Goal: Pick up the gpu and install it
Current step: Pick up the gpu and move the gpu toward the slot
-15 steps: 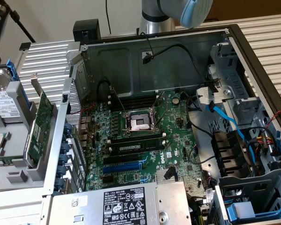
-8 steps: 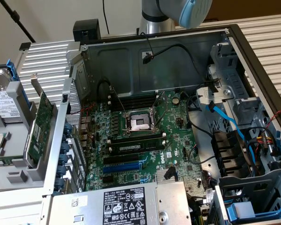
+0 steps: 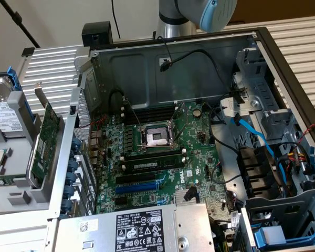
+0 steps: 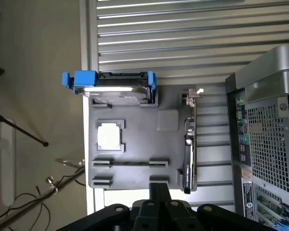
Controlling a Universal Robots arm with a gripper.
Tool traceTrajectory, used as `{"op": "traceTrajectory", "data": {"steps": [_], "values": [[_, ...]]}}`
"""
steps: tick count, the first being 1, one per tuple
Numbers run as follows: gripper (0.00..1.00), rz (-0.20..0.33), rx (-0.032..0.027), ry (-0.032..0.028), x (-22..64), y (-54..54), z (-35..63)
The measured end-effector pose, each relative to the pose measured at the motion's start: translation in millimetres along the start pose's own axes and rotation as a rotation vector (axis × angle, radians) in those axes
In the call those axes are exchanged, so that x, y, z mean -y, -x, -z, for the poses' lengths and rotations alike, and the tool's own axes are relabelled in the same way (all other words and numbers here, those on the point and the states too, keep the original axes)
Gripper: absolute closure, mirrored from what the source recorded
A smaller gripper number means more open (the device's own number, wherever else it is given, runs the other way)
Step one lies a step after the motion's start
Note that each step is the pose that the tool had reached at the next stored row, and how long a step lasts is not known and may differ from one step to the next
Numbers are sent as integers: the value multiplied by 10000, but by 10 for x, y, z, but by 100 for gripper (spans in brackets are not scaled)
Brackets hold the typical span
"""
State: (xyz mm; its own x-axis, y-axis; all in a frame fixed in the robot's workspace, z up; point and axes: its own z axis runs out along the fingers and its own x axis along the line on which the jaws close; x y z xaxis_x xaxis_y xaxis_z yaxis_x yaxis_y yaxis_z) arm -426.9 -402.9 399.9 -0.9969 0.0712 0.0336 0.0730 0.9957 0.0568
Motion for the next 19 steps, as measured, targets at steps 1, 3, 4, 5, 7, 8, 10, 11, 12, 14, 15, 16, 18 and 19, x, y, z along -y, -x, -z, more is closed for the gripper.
{"op": "traceTrajectory", "data": {"steps": [1, 3, 4, 5, 7, 8, 10, 11, 12, 14, 15, 16, 18, 19], "values": [[89, 0, 0, 0, 0, 0, 0], [89, 0, 1, 0, 0, 0, 0], [89, 0, 1, 0, 0, 0, 0], [89, 0, 0, 0, 0, 0, 0], [89, 0, 0, 0, 0, 0, 0], [89, 0, 0, 0, 0, 0, 0], [89, 0, 1, 0, 0, 0, 0], [89, 0, -1, -1, 0, 0, 0], [89, 0, -1, -2, -1, 10, 0], [89, 3, 0, -2, -6, 76, 2], [89, 4, 1, -1, -7, 90, 1], [89, 4, 0, -4, -7, 90, 0], [89, 0, 2, -6, -7, 93, -5], [89, 2, 3, -6, -8, 113, -7]]}}
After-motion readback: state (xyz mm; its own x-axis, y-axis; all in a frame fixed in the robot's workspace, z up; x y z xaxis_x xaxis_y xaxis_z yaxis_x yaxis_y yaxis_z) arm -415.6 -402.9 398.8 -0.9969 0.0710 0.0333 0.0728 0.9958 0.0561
